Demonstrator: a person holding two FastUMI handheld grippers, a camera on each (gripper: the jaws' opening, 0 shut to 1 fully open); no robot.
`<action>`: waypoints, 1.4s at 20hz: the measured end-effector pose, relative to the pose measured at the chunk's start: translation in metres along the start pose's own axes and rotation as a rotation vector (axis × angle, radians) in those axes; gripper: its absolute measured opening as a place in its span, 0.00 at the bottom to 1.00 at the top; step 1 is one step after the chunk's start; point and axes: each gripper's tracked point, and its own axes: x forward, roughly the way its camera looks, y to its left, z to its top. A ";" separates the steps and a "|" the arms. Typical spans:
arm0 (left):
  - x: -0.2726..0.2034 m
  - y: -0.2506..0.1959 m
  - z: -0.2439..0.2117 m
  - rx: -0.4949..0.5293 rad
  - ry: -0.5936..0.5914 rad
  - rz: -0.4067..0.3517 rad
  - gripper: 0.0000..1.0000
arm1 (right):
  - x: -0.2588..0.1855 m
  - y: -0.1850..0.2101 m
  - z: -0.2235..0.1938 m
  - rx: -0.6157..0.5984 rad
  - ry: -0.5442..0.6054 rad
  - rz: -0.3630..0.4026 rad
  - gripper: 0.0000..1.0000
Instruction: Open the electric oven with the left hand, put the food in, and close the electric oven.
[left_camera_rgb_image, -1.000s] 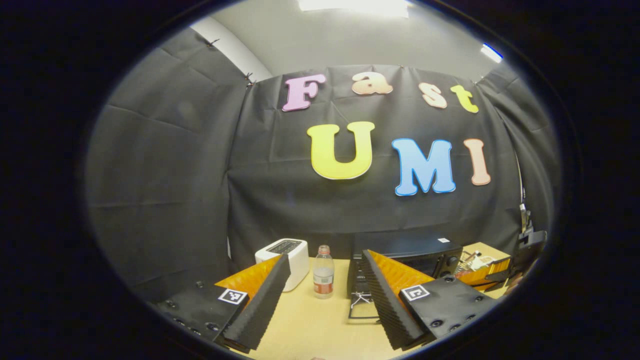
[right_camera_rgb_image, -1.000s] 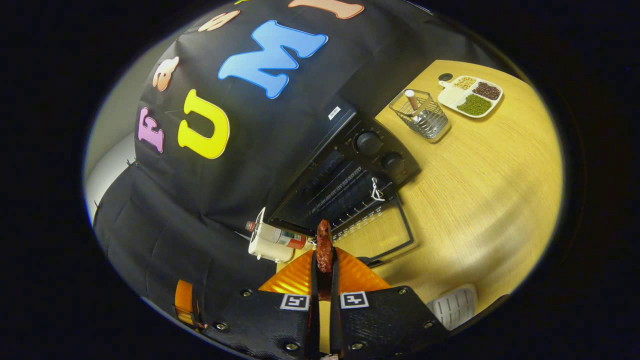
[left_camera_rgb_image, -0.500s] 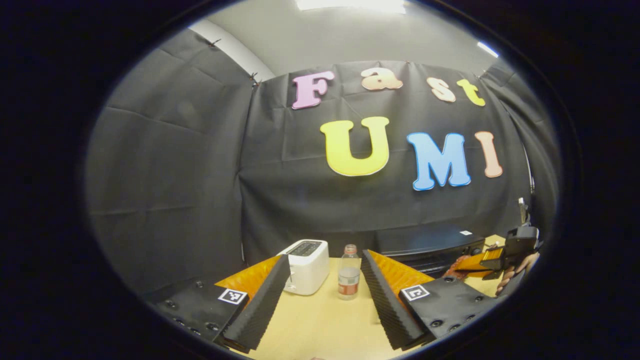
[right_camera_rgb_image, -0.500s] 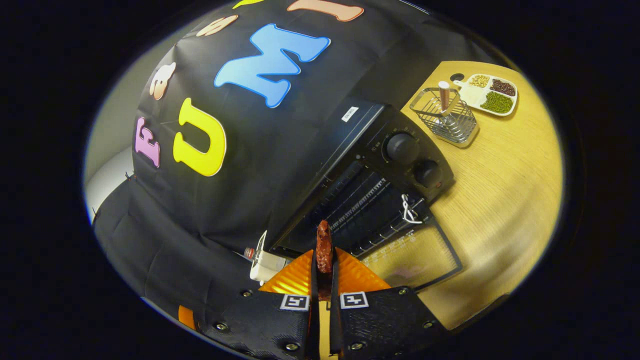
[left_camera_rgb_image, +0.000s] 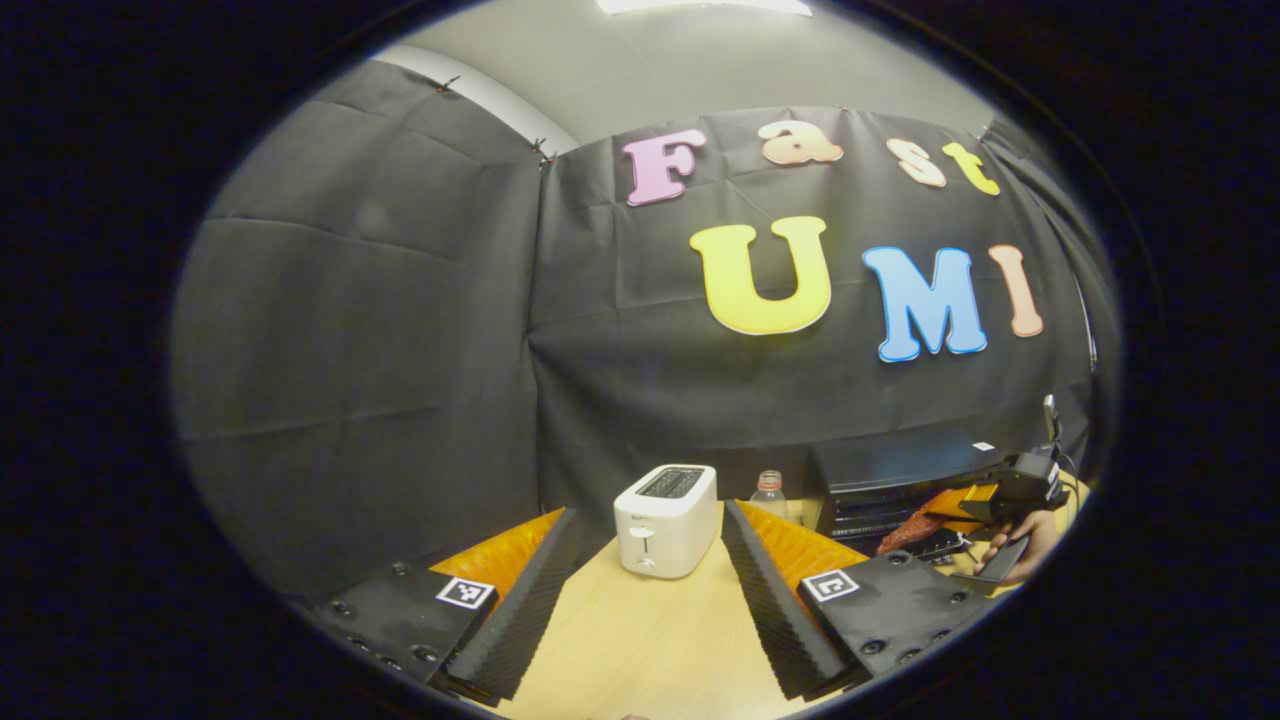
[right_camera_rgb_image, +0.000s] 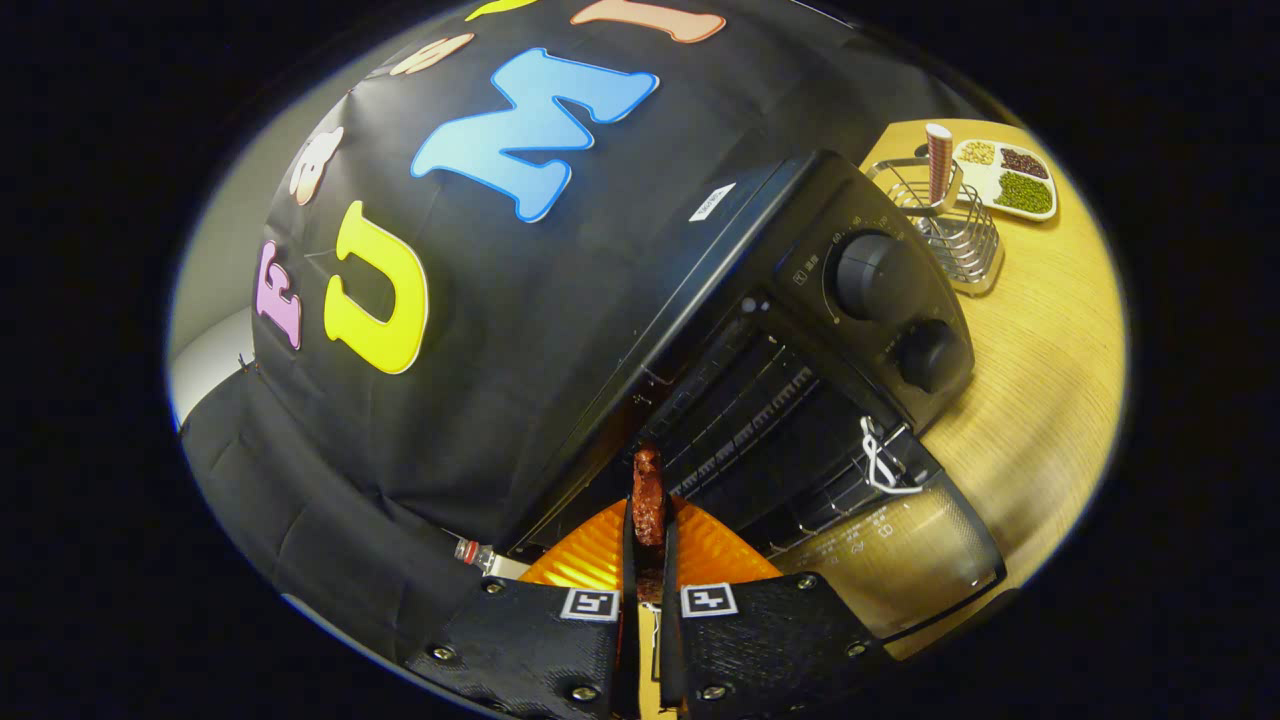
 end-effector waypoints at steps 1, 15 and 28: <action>-0.002 0.001 -0.003 0.004 0.007 0.006 1.00 | 0.004 -0.001 0.002 -0.014 -0.020 -0.001 0.08; 0.001 -0.021 -0.007 0.050 0.024 -0.001 1.00 | 0.032 -0.048 0.013 -0.201 -0.048 -0.145 0.21; -0.001 -0.087 -0.018 -0.014 0.031 -0.118 0.93 | -0.054 -0.024 0.025 -0.539 -0.063 -0.094 0.98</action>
